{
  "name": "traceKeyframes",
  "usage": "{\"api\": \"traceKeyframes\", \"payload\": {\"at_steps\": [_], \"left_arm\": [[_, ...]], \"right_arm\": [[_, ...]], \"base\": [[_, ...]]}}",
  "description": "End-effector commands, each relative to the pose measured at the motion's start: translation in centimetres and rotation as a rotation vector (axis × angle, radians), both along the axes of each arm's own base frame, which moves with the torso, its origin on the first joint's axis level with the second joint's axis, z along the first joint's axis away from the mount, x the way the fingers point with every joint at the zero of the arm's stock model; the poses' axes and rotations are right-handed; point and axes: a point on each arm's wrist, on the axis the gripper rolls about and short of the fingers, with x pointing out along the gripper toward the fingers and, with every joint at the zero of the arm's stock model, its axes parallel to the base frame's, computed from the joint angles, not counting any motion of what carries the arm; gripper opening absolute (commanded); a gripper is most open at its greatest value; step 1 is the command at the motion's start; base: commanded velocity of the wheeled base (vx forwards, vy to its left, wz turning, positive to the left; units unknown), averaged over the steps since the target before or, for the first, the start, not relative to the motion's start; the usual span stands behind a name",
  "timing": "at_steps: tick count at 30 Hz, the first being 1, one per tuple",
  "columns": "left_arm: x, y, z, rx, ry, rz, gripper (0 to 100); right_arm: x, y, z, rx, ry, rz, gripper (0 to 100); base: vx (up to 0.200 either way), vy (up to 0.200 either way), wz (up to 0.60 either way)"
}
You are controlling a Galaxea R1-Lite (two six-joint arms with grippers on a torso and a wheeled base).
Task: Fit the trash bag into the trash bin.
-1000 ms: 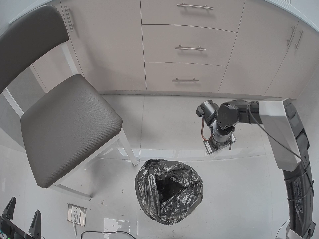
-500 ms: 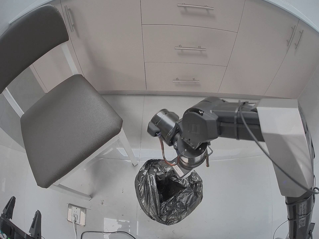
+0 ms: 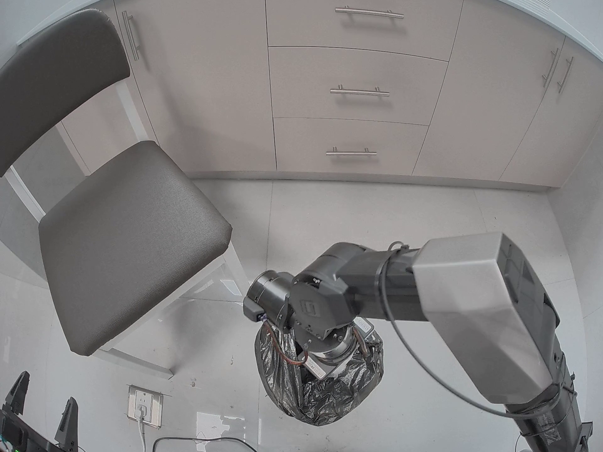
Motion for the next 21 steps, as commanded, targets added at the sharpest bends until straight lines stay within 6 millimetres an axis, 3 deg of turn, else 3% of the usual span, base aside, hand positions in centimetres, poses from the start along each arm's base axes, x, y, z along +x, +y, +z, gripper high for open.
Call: {"api": "traceKeyframes", "payload": {"at_steps": [1,21], "left_arm": [[0.0,0.0,-0.5,0.000,0.002,0.000,100],[0.0,0.0,-0.5,0.000,0.002,0.000,100]], "right_arm": [[-0.3,0.7,-3.0,-0.050,0.039,0.017,0],[-0.9,1.4,-4.5,-0.076,0.056,0.041,0]], "base": [[0.000,0.000,0.00],[0.000,0.000,0.00]]}}
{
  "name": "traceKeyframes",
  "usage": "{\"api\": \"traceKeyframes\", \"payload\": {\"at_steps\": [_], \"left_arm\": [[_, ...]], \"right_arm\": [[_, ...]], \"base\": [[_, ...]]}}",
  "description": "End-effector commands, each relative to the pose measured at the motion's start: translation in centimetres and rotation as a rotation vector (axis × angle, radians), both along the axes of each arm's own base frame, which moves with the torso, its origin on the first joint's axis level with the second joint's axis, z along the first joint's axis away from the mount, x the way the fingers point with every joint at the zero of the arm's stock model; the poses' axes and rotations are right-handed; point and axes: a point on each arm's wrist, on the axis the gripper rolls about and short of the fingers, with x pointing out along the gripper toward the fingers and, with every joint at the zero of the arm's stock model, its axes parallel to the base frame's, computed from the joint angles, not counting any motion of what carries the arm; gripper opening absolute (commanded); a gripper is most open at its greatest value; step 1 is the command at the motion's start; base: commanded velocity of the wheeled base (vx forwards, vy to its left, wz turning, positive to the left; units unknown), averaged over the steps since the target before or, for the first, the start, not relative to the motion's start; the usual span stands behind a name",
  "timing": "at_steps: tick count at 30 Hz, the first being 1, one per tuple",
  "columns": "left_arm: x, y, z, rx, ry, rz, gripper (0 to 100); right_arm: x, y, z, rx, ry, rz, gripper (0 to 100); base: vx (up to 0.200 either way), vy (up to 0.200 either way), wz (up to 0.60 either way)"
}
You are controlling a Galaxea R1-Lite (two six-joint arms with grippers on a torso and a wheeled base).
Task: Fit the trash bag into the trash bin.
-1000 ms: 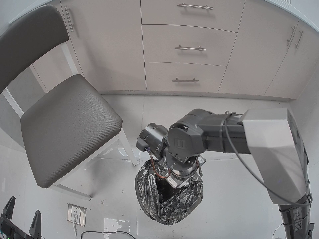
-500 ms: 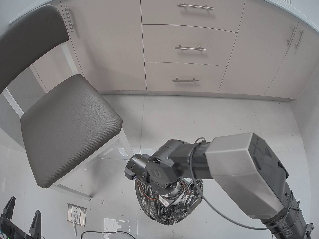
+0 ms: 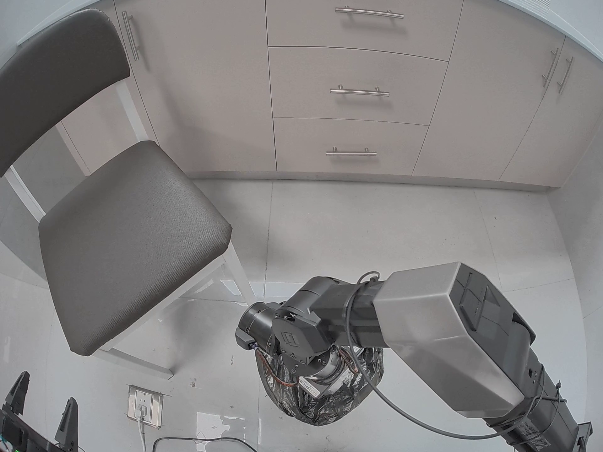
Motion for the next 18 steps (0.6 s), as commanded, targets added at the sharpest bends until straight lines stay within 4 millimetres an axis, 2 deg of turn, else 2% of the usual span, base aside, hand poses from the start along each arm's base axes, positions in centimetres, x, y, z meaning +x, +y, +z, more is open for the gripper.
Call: {"api": "traceKeyframes", "payload": {"at_steps": [1,4,5,18], "left_arm": [[0.01,0.00,-0.53,-0.001,0.002,0.000,100],[0.01,0.00,-0.53,-0.001,0.002,0.000,100],[0.01,0.00,-0.53,0.001,0.001,0.000,100],[0.01,0.00,-0.51,0.001,0.000,0.000,100]], "right_arm": [[-0.01,0.01,-0.24,-0.005,0.003,0.000,0],[-0.01,0.01,-0.24,-0.005,0.003,0.000,0],[0.00,0.02,-0.24,-0.004,0.002,0.000,100],[0.00,0.02,-0.17,0.000,-0.003,-0.007,100]], "base": [[0.000,0.000,0.00],[0.000,0.000,0.00],[0.000,0.000,0.00],[0.000,0.000,0.00]]}}
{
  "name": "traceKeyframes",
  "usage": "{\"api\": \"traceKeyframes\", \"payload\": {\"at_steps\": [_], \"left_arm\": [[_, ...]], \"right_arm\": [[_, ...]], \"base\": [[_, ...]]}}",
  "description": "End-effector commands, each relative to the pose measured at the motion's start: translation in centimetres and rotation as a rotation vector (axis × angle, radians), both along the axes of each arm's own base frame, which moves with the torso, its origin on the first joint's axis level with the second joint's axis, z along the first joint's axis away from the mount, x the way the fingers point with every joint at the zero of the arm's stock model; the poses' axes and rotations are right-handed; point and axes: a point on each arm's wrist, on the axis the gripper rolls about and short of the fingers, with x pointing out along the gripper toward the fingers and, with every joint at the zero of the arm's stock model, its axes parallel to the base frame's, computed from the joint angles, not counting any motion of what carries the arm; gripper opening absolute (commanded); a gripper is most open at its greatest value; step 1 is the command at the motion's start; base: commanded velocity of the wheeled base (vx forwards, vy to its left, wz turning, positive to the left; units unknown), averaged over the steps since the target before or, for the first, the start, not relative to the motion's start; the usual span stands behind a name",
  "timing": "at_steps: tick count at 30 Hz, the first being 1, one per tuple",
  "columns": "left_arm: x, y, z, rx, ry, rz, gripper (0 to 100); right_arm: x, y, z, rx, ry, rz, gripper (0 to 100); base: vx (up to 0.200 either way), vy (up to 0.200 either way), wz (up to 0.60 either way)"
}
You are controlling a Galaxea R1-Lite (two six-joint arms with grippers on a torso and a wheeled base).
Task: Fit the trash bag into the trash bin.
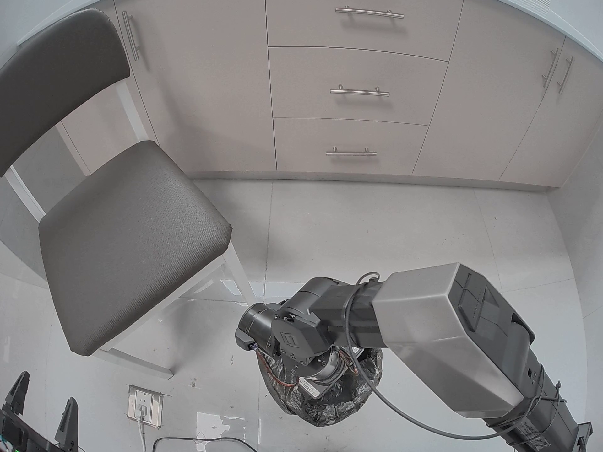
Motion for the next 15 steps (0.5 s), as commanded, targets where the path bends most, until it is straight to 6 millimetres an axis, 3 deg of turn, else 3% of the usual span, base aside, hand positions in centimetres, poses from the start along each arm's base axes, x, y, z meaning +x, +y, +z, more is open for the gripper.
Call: {"api": "traceKeyframes", "payload": {"at_steps": [1,15], "left_arm": [[0.01,0.00,-0.53,-0.001,0.002,0.000,100],[0.01,0.00,-0.53,0.001,0.001,0.000,100]], "right_arm": [[0.00,0.02,-0.03,0.001,0.000,0.000,100],[0.23,0.21,-0.04,0.002,-0.047,-0.003,100]], "base": [[0.000,0.000,0.00],[0.000,0.000,0.00]]}}
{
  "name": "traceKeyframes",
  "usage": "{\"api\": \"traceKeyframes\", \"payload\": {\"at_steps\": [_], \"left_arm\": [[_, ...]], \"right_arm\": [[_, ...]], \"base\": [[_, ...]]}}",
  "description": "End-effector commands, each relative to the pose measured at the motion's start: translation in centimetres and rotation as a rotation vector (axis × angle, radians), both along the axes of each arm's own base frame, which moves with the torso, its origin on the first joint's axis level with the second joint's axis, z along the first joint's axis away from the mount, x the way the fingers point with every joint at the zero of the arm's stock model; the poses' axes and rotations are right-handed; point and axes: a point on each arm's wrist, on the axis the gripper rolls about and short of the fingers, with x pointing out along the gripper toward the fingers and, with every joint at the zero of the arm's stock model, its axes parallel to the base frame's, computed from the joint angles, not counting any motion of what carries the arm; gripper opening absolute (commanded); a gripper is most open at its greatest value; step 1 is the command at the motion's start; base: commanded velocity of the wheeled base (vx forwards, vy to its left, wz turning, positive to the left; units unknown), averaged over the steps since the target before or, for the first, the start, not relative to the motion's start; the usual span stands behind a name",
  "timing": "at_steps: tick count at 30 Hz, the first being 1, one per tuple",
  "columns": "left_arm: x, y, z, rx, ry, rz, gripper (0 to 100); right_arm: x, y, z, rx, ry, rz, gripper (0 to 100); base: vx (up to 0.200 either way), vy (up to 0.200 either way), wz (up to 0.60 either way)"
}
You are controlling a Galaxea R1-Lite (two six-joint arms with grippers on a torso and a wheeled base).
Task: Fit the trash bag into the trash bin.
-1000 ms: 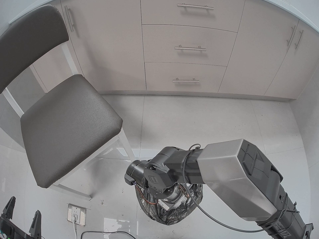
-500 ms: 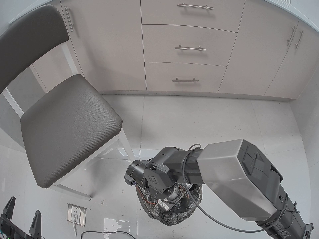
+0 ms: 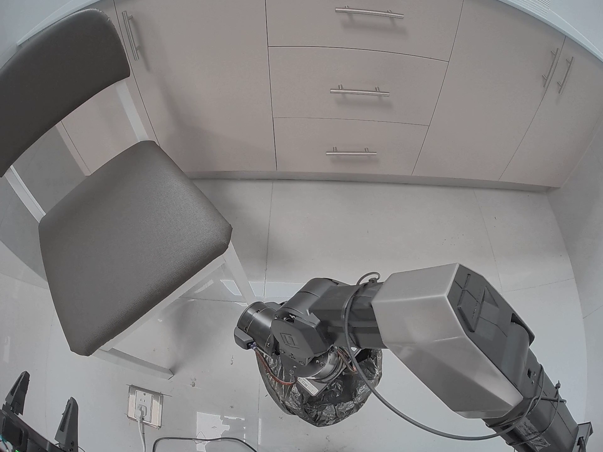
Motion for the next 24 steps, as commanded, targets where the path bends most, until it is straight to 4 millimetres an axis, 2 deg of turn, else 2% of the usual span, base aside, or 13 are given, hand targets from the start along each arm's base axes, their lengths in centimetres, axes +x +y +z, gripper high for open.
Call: {"api": "traceKeyframes", "payload": {"at_steps": [1,4,7,8,12,13,14,17,20,21,22,23,24], "left_arm": [[0.0,0.0,-0.5,-0.002,0.001,0.000,100],[0.0,0.0,-0.5,-0.002,0.001,0.000,100],[0.0,0.0,-0.5,-0.002,0.001,0.000,100],[0.0,0.0,-0.5,-0.002,0.001,0.000,100],[0.0,0.0,-0.5,-0.002,0.000,0.000,100],[0.0,0.0,-0.5,-0.002,0.000,0.000,100],[0.0,0.0,-0.5,-0.002,0.001,0.000,100],[0.0,0.0,-0.5,0.000,0.000,0.000,100],[0.0,0.0,-0.5,0.000,-0.005,0.002,100],[0.0,0.0,-0.5,0.000,-0.005,0.002,100],[0.0,0.0,-0.5,0.000,-0.005,0.002,100],[0.0,0.0,-0.5,0.000,-0.005,0.002,100],[0.0,0.0,-0.5,0.000,-0.005,0.002,100]], "right_arm": [[0.1,0.2,0.1,0.009,-0.029,-0.002,100],[0.3,0.1,0.7,0.024,-0.040,-0.002,100],[0.6,-0.4,2.8,0.054,-0.068,-0.017,100],[0.6,-0.4,2.8,0.054,-0.068,-0.017,100],[1.3,-1.7,7.0,0.099,-0.167,-0.052,100],[1.3,-1.7,7.0,0.099,-0.167,-0.052,100],[1.5,-2.7,9.2,0.130,-0.198,-0.070,100],[2.0,-4.8,12.9,0.181,-0.250,-0.110,100],[3.1,-8.5,17.0,0.232,-0.313,-0.189,100],[3.2,-9.0,17.4,0.236,-0.320,-0.199,100],[4.1,-11.9,19.5,0.261,-0.361,-0.267,100],[4.1,-12.1,19.8,0.264,-0.366,-0.273,100],[5.1,-16.2,22.3,0.296,-0.421,-0.369,100]], "base": [[0.000,0.000,0.00],[0.000,0.000,0.00],[0.000,0.000,0.00],[0.000,0.000,0.00],[0.000,0.000,0.00],[0.000,0.000,0.00],[0.000,0.000,0.00],[0.000,0.000,0.00],[0.000,0.000,0.00],[0.000,0.000,0.00],[0.000,0.000,0.00],[0.000,0.000,0.00],[0.000,0.000,0.00]]}}
